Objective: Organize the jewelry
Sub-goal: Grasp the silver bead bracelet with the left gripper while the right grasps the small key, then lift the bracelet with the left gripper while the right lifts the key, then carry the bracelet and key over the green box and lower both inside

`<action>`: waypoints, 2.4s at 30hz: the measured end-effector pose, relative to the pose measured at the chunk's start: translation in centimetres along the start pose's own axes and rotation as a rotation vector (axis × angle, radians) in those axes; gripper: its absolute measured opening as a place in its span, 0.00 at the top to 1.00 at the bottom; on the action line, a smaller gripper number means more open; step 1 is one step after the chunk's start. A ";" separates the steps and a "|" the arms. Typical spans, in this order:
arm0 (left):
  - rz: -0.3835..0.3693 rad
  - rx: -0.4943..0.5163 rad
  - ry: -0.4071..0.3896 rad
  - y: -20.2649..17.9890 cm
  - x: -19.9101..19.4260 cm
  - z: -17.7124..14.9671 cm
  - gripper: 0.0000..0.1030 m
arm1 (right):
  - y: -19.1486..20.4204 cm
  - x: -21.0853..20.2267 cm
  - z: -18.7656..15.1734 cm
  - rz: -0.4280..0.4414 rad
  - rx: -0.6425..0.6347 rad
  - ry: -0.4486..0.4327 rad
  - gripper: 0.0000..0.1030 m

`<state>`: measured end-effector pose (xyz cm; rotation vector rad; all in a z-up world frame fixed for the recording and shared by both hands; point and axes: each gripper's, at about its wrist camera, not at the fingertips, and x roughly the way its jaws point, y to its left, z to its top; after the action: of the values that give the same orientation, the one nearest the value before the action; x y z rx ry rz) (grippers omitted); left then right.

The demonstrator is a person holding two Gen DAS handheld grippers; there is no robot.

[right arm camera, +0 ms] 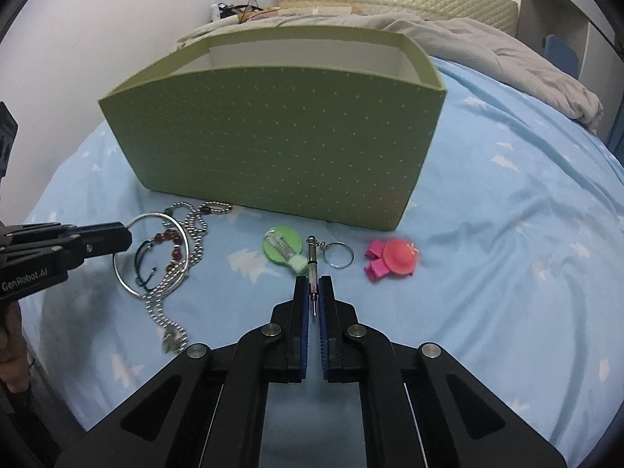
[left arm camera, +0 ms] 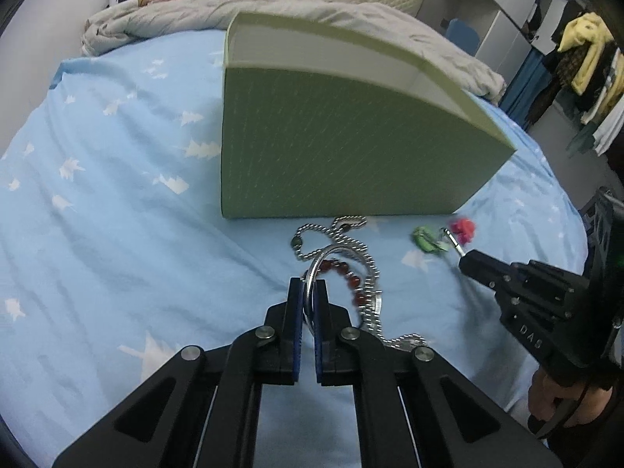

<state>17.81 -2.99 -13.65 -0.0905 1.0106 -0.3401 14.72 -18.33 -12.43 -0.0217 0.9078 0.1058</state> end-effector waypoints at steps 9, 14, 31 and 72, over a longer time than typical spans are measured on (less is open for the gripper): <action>-0.014 0.011 -0.054 -1.1 -3.8 -0.2 0.98 | 0.6 -3.6 -0.4 -0.020 0.024 -0.041 0.97; -0.021 0.024 -0.089 -2.0 -6.0 -0.1 0.98 | 1.3 -5.5 -0.4 -0.023 0.036 -0.067 0.97; -0.029 0.074 -0.183 -4.4 -11.4 2.1 0.98 | 2.0 -10.4 2.2 -0.016 0.078 -0.151 0.97; 0.000 0.168 -0.350 -7.8 -19.7 15.1 0.98 | 1.9 -16.2 14.8 0.002 0.063 -0.294 0.97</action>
<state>19.12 -5.29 12.23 0.0026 0.6330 -0.3929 16.28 -16.80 9.46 0.0525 0.6172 0.0797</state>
